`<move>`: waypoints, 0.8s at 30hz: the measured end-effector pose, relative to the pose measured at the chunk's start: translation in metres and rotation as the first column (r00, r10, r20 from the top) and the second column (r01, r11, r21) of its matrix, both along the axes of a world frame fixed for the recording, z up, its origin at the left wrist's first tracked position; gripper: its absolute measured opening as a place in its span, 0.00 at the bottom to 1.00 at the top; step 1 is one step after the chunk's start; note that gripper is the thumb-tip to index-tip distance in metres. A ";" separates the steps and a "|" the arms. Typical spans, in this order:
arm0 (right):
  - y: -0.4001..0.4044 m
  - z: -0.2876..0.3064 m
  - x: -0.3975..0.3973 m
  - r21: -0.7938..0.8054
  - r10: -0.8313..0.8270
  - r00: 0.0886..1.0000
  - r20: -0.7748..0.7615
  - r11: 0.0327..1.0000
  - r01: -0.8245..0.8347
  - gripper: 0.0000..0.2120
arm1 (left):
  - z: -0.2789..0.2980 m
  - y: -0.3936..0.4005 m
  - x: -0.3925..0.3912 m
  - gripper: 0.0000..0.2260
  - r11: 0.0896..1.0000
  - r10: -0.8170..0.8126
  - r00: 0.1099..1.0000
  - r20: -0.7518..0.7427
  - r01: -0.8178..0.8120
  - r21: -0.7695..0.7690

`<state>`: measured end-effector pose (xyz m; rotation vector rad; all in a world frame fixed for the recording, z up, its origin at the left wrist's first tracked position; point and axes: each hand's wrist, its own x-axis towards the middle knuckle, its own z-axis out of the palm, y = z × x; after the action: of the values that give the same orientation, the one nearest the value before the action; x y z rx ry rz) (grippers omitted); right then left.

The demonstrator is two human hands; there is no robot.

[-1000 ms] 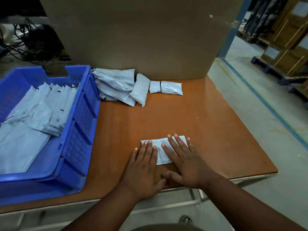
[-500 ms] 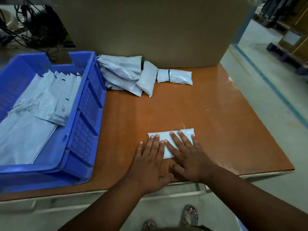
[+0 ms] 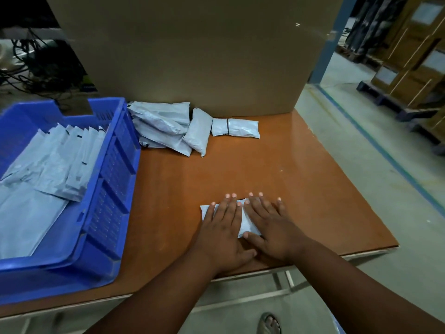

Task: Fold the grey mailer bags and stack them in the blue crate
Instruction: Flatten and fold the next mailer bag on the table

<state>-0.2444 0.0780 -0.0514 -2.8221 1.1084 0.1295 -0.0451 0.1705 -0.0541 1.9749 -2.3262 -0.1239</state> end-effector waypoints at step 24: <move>-0.005 0.018 0.034 -0.040 -0.135 0.963 0.235 0.988 0.148 0.32 | 0.016 -0.009 0.033 0.33 0.942 0.274 0.944 -0.182 -0.302 -0.147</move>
<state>-0.2106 0.0730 -0.0334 -2.7050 1.2704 -0.2413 -0.0123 0.1615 -0.0384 2.1046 -1.8593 -0.0531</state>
